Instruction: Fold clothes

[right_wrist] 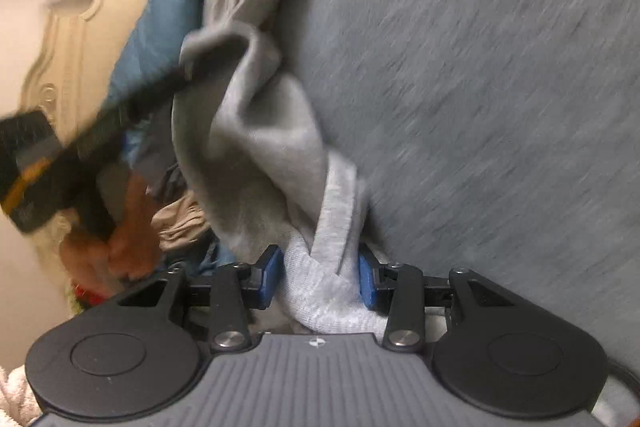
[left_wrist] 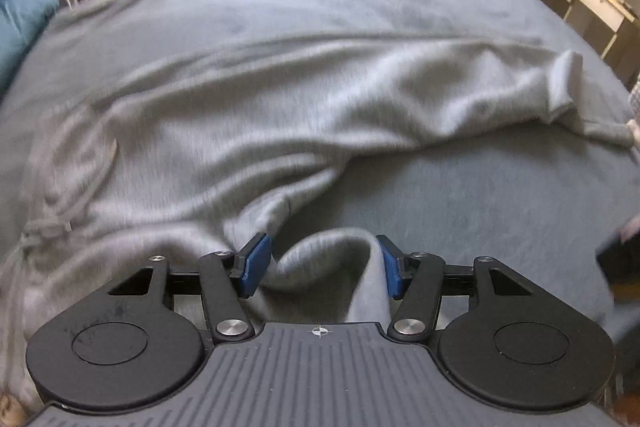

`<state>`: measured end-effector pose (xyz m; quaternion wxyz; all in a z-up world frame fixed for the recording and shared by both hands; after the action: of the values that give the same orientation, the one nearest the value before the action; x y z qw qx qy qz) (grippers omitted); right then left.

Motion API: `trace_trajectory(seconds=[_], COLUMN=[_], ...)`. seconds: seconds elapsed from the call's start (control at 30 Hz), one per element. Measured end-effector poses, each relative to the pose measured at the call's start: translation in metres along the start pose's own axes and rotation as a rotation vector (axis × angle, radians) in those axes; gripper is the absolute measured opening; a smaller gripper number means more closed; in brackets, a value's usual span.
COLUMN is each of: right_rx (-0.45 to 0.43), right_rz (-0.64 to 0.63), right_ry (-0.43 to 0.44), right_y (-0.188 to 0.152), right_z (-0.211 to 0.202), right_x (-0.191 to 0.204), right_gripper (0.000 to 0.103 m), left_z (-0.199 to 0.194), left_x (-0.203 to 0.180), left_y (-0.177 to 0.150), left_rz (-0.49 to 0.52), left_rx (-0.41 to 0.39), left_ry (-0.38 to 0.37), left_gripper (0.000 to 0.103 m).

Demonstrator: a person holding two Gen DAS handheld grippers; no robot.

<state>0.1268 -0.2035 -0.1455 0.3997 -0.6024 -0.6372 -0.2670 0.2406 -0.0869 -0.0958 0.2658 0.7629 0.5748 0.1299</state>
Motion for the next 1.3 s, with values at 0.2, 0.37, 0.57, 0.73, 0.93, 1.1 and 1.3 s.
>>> trace_trajectory(seconds=[0.2,0.37,0.57,0.73,0.93,1.1,1.3], right_rx=[0.049,-0.016,-0.385,-0.685,-0.819,-0.851,-0.937], right_rz=[-0.063,-0.080,-0.053,0.173,0.370,0.282,0.123], right_ry=[-0.013,-0.019,-0.072,-0.232,-0.020,0.005,-0.019], right_y=[-0.013,-0.003,0.058,0.117,0.141,0.152,0.169], right_z=[0.016,-0.027,-0.142,-0.204,-0.211,-0.222,-0.258], right_x=[0.014,0.013,-0.007,-0.072,-0.112,-0.086,-0.040], right_gripper=[0.043,0.044,0.046,0.046,0.038,0.010,0.009], left_z=[0.029,0.060,0.054,0.054,0.053,0.052,0.052], left_x=[-0.017,-0.014,-0.011,-0.012,-0.012,-0.012,-0.015], left_y=[0.014,-0.007,-0.025,-0.030,-0.032,-0.031,-0.030], left_rz=[0.121,0.137,0.143,0.124,0.118,0.115,0.126], left_rx=[-0.056,0.045,0.034,0.043,0.043,0.044,0.049], left_ry=[0.046,0.069,0.041,0.028,0.025,0.028,0.043], left_gripper=[0.060,0.061,0.062,0.062,0.062,0.062,0.062])
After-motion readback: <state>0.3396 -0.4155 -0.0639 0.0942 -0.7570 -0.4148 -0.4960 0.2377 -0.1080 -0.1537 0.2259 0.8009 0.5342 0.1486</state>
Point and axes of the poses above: each gripper's, at about its wrist camera, not at the fingertips, and z roughly the way its jaws point, x to its left, y to its top, the point moved 7 cm from there along z, roughly the way its jaws point, and after that the axes turned 5 degrees about -y, right-handed, at the moved point
